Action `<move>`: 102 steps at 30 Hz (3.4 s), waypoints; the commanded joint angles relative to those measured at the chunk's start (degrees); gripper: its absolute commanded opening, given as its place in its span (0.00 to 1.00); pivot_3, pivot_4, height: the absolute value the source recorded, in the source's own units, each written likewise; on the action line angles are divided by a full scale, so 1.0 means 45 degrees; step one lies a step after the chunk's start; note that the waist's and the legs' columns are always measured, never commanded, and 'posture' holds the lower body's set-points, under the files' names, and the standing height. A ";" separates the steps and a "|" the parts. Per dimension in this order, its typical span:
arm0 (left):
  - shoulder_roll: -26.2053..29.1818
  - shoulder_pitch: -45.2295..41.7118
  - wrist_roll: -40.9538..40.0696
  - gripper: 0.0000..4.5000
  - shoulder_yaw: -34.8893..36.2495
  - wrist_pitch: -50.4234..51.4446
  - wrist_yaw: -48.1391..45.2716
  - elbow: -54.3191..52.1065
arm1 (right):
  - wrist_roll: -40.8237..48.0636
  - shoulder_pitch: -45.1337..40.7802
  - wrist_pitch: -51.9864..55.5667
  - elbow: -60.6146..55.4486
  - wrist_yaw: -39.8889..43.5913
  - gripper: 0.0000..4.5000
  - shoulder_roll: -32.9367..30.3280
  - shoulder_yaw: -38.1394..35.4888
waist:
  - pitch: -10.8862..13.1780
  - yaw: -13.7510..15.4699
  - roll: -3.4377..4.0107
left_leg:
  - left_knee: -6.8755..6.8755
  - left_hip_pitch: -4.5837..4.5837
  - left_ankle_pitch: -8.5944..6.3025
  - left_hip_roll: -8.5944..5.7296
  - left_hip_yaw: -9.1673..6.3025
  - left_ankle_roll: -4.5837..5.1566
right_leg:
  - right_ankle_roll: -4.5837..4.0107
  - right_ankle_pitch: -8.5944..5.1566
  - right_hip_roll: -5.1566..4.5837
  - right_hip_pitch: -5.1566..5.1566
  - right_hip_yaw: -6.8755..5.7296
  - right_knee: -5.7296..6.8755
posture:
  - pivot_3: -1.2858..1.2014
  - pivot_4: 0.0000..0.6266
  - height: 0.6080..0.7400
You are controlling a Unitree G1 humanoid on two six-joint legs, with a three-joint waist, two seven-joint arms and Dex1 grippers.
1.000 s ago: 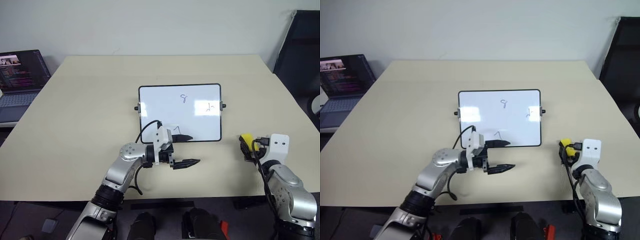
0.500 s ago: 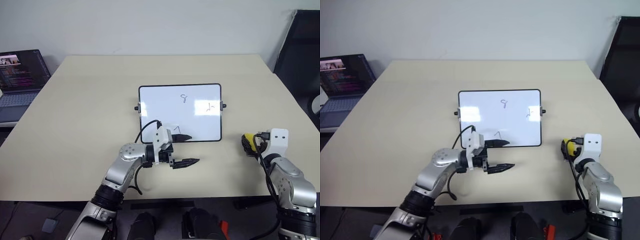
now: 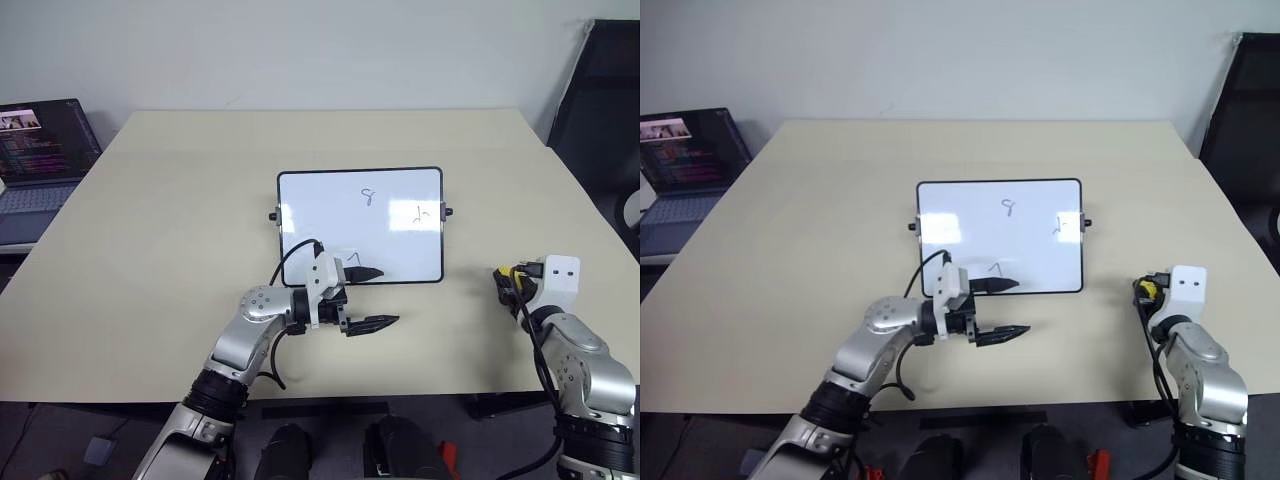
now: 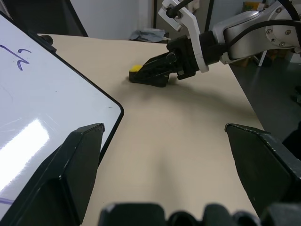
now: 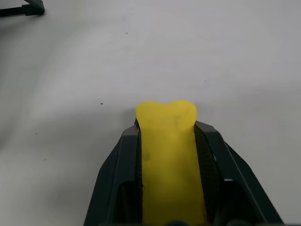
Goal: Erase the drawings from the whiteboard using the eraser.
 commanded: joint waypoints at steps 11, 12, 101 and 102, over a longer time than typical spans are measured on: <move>-0.0130 -0.0470 0.0938 1.00 0.0307 -0.1095 0.1065 0.0525 | 0.0144 -0.0064 -0.1472 -0.1357 0.0234 0.26 -0.0010 0.0407 | 0.0009 -0.0004 -0.0003 | -0.0006 -0.0001 0.0000 0.0002 -0.0001 0.0001 | 0.0001 -0.0001 0.0002 -0.0004 -0.0002 -0.0006 | 0.52 0.24 1.00; -0.0134 -0.0593 0.1300 1.00 0.0364 -0.1402 0.1476 0.0796 | -0.0011 -0.0079 -0.1755 -0.1427 0.0230 0.26 -0.0017 0.0588 | 0.0011 0.0001 -0.0002 | -0.0006 -0.0002 0.0000 0.0002 -0.0002 0.0001 | 0.0001 -0.0001 0.0002 -0.0004 -0.0004 -0.0007 | 0.52 0.24 1.00; -0.0519 -0.2334 0.2952 1.00 0.1088 -0.4510 0.3760 0.3960 | -0.2317 -0.1061 -0.0800 -0.1357 0.0539 0.26 0.1311 0.4889 | 0.0027 -0.0030 -0.0036 | 0.0015 0.0011 0.0002 0.0006 0.0012 0.0011 | 0.0032 0.0019 0.0001 0.0002 0.0008 0.0006 | 0.52 0.24 1.00; -0.0552 -0.2360 0.2956 1.00 0.1077 -0.4521 0.3748 0.3994 | -0.2294 -0.1212 -0.0948 -0.1315 0.0504 0.26 0.1312 0.4746 | 0.0027 -0.0028 -0.0036 | 0.0016 0.0011 0.0002 0.0006 0.0011 0.0011 | 0.0033 0.0019 0.0002 0.0002 0.0006 0.0006 | 0.52 0.24 1.00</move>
